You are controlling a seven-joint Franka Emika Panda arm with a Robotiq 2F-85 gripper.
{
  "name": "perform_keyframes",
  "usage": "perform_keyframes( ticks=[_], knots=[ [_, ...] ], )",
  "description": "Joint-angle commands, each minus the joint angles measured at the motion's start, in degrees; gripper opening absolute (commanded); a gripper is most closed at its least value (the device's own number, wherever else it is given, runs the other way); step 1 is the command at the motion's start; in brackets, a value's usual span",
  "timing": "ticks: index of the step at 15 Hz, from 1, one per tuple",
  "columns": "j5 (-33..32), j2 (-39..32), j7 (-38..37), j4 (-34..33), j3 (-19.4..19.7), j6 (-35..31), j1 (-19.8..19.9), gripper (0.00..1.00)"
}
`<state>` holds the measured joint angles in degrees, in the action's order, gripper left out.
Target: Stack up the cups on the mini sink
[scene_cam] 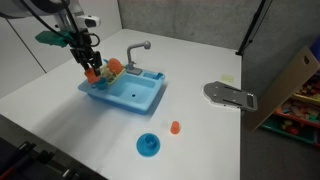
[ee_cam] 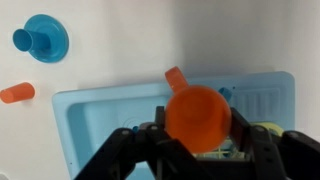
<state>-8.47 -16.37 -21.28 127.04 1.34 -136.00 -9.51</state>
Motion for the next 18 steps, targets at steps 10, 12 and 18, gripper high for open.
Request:
perform_keyframes(
  ticks=[10,12,18],
  knots=[
    [0.1,-1.7,-0.2,-3.6,-0.6,2.9,0.4,0.37],
    [-0.1,-2.5,-0.5,-4.6,-0.5,3.3,0.3,0.37],
    [-0.3,-5.8,-1.0,-7.8,-0.3,3.6,-0.3,0.37]
  ],
)
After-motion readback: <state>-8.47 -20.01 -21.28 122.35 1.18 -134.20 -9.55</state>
